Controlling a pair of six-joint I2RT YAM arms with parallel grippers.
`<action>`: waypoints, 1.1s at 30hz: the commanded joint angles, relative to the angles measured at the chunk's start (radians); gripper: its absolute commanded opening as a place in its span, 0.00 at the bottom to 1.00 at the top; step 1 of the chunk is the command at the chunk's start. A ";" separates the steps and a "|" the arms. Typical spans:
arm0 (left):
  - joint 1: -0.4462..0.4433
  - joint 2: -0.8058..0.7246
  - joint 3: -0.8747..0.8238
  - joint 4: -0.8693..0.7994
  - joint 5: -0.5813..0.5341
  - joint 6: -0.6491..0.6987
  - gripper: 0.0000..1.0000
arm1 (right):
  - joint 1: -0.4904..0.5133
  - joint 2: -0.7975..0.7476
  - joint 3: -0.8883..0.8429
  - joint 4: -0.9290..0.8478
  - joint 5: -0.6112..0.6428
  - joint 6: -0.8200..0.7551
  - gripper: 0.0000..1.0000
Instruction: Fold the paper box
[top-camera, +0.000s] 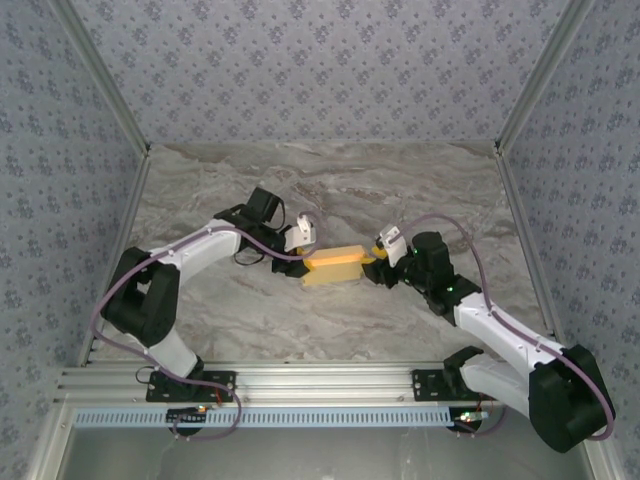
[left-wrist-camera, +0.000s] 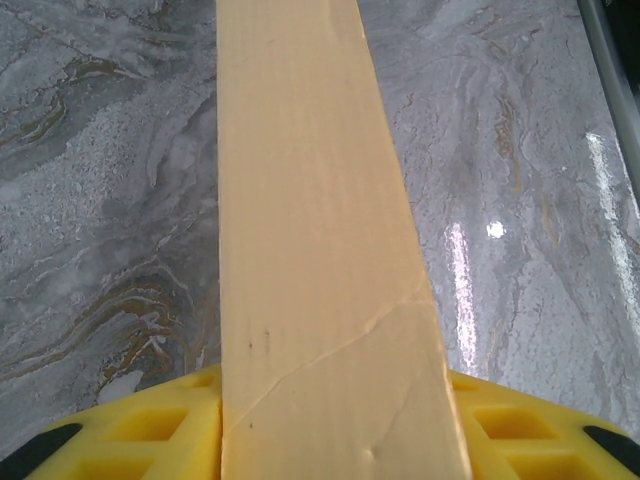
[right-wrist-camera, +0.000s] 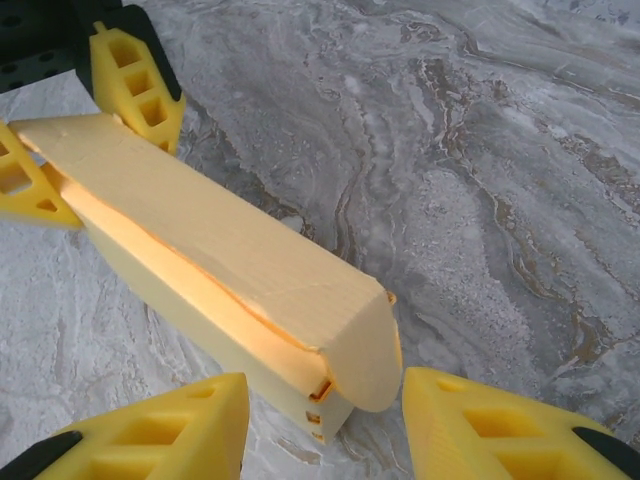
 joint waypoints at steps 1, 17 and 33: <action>0.002 0.015 0.032 -0.030 0.046 0.038 0.45 | 0.014 -0.008 -0.010 0.018 0.014 -0.020 0.46; 0.002 0.050 0.040 -0.038 0.018 0.056 0.46 | 0.026 0.082 0.059 -0.002 0.028 0.014 0.43; 0.001 0.060 0.051 -0.038 -0.013 0.053 0.45 | 0.007 0.124 0.177 -0.202 0.072 0.108 0.27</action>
